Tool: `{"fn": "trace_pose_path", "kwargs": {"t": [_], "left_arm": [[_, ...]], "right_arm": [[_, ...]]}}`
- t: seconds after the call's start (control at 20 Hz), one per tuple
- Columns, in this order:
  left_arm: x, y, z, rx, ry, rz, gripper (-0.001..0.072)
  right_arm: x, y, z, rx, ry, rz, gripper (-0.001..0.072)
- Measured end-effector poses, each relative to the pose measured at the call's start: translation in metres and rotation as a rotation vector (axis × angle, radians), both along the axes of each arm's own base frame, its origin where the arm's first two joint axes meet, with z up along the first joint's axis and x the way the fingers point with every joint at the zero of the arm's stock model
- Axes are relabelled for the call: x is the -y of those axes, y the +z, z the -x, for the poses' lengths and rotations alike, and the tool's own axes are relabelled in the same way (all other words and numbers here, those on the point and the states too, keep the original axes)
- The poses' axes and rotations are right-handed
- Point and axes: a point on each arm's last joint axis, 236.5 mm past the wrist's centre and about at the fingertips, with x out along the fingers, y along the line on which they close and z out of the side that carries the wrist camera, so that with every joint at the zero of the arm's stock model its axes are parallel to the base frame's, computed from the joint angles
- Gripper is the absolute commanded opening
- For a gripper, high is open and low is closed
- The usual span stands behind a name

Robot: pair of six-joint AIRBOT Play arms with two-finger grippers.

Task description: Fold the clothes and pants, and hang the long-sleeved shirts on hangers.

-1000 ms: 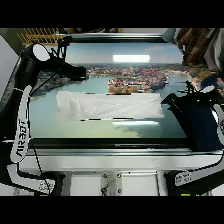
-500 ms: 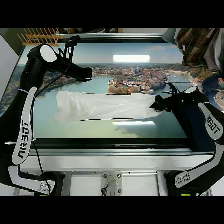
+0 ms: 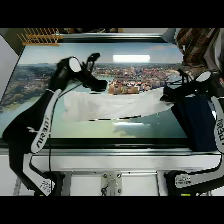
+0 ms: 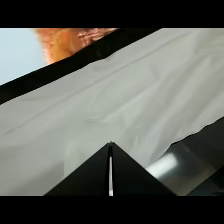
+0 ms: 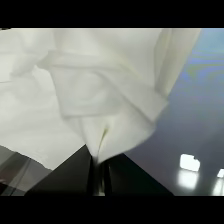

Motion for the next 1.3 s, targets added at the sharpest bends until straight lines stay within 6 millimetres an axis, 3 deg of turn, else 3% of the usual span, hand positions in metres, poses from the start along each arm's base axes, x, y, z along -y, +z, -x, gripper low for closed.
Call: {"fn": "trace_pose_path", "kwargs": {"t": [0.3, 0.65, 0.9, 1.05, 1.15, 1.3], "left_arm": [[0.083, -0.066, 0.021, -0.096, -0.039, 0.104, 0.0005], [0.128, -0.089, 0.033, -0.092, -0.045, 0.152, 0.0005], [0.134, -0.092, 0.032, -0.082, -0.041, 0.158, 0.0004], [0.129, -0.092, 0.031, -0.088, -0.036, 0.158, 0.0004], [0.118, -0.084, 0.022, -0.081, -0.022, 0.157, 0.0004], [0.083, -0.061, -0.001, -0.034, 0.014, 0.138, 0.0004]], "right_arm": [[0.006, 0.085, -0.002, 0.063, 0.061, 0.142, 0.0011], [-0.039, 0.147, -0.004, 0.168, 0.167, 0.209, 0.0011], [-0.079, 0.177, -0.004, 0.248, 0.232, 0.211, 0.0011], [-0.099, 0.185, 0.0, 0.267, 0.264, 0.205, 0.0011], [-0.114, 0.187, 0.002, 0.275, 0.282, 0.198, 0.0011], [-0.14, 0.191, 0.006, 0.291, 0.302, 0.177, 0.0011]]}}
